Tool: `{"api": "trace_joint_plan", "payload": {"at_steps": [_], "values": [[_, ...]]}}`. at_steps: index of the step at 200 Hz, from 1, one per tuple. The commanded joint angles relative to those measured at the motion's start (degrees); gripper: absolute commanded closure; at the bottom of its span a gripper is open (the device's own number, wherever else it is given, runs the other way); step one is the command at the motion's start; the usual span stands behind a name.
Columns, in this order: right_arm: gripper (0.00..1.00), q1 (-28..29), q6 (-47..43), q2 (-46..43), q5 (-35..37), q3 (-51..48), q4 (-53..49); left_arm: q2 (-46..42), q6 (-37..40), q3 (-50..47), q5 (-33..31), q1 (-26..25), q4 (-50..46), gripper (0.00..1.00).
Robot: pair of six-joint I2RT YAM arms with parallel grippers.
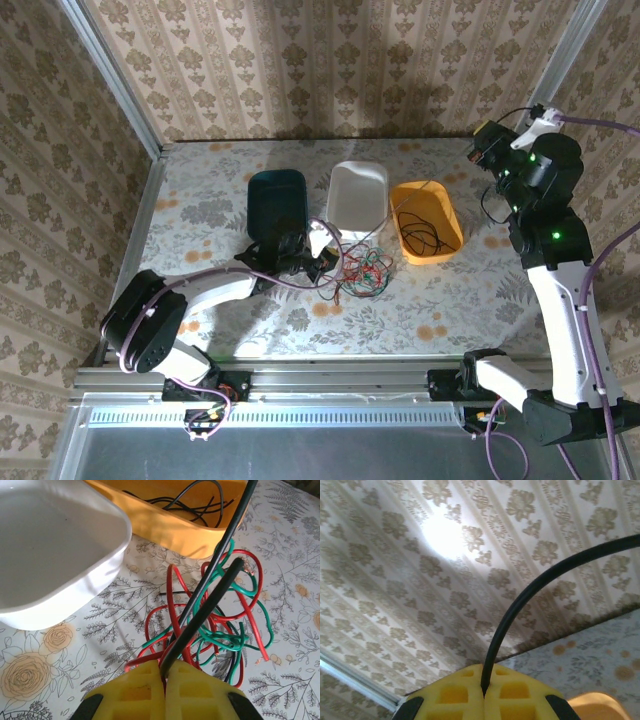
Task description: Untangle the cables
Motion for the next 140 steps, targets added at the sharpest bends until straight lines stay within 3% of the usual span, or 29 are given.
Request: {"api": "trace_joint_plan", "payload": {"at_steps": [1, 57, 74, 87, 140], "values": [[1.00, -0.3, -1.5, 0.3, 7.8, -0.1, 0.1, -0.1, -2.0, -2.1, -2.7, 1.3, -4.3, 0.91], [1.00, -0.3, -4.1, 3.7, 7.6, 2.8, -5.6, 2.2, -1.4, -1.1, -0.9, 3.0, -4.6, 0.88], [1.00, -0.3, -4.7, 4.2, 7.0, 3.0, -5.5, 3.6, -1.3, -0.5, -0.1, 3.2, -4.4, 0.77], [1.00, -0.3, -4.4, 4.5, 5.6, 2.7, -4.8, 4.7, -1.5, 0.0, 0.8, 3.2, -4.3, 0.64], [1.00, 1.5, -3.6, 5.9, 3.4, 2.4, -3.6, 7.5, -1.7, 1.8, 1.9, 2.5, -2.7, 0.60]]}}
